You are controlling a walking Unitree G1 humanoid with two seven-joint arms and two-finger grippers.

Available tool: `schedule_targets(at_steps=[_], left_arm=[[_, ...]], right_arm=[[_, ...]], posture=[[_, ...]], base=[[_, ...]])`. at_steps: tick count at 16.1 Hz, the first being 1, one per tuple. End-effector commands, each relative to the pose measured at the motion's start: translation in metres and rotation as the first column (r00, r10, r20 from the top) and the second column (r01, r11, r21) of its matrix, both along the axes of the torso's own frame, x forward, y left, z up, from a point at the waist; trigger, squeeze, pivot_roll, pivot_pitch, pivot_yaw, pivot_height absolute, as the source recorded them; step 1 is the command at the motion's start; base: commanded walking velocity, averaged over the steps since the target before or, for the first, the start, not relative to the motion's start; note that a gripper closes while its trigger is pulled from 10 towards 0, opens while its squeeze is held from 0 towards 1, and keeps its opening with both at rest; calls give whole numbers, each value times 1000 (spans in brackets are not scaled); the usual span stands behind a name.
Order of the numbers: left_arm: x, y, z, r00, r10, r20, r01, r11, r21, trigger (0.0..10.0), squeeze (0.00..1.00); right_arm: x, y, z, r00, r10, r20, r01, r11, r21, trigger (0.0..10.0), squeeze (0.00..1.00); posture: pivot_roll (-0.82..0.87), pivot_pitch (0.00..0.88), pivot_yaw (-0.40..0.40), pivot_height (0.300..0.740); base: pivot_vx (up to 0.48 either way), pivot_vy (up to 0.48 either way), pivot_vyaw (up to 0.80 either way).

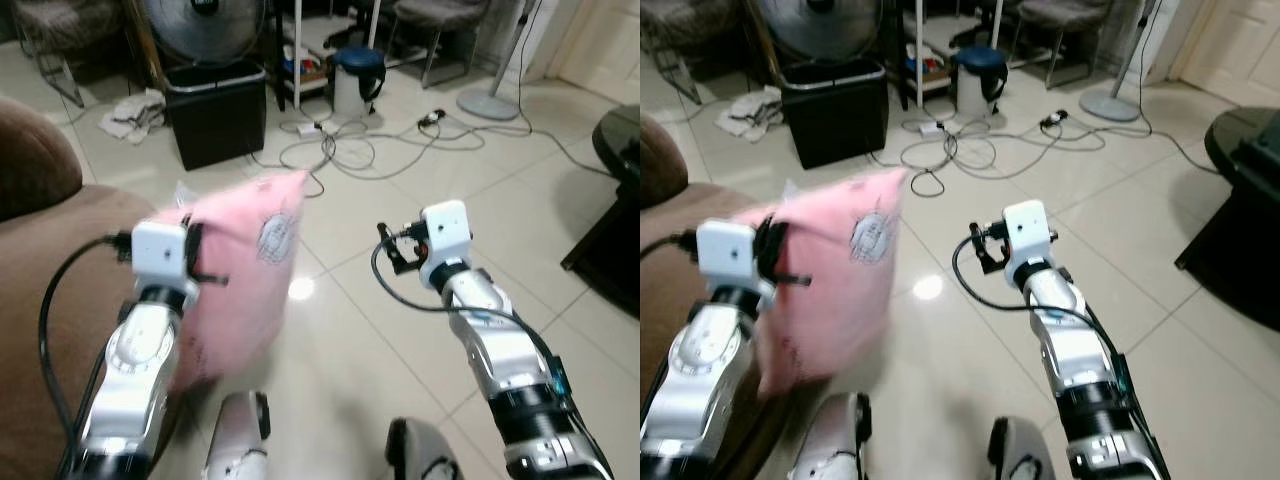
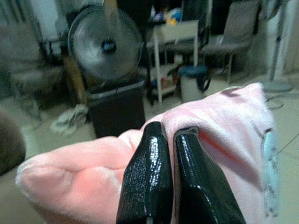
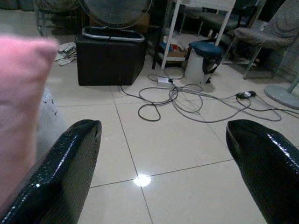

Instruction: Move the pillow to the sofa from floor

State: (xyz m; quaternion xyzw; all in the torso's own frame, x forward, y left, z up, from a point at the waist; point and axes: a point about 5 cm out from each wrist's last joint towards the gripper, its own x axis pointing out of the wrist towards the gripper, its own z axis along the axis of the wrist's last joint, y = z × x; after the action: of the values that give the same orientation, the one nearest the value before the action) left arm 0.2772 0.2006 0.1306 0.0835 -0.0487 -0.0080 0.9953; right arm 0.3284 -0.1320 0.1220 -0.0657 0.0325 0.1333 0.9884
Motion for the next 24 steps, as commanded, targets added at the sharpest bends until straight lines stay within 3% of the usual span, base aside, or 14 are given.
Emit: schedule_targets(at_steps=[1,3,7,17,20,24], left_arm=[[0,-2,14,998,8,56,-8,1000,8,10000,0],[0,-5,11,999,9,51,-9,1000,6,10000,0],[-1,-18,6,999,-28,26,26,997,74,10000,0],[4,-18,13,998,-27,55,21,994,109,10000,0],[6,-16,18,997,-18,73,10,994,108,10000,0],[9,-14,22,996,-14,88,4,993,120,10000,0]], right_arm=[[3,8,3,1000,28,-3,-28,1000,6,10000,0],[4,12,5,999,48,7,-48,999,2,10000,0],[7,10,3,999,53,0,-53,999,-8,10000,0],[9,13,3,997,72,18,-72,997,5,10000,0],[7,17,-1,994,106,8,-106,994,-41,10000,0],[8,25,0,989,146,12,-146,988,-47,10000,0]], posture=[[205,0,-75,678],[209,0,-82,693],[225,0,-99,738],[223,0,-97,740],[222,0,-96,740],[229,0,-97,740]], base=[[0,0,0],[0,0,0],[0,0,0],[0,0,0],[0,0,0],[297,0,752]])
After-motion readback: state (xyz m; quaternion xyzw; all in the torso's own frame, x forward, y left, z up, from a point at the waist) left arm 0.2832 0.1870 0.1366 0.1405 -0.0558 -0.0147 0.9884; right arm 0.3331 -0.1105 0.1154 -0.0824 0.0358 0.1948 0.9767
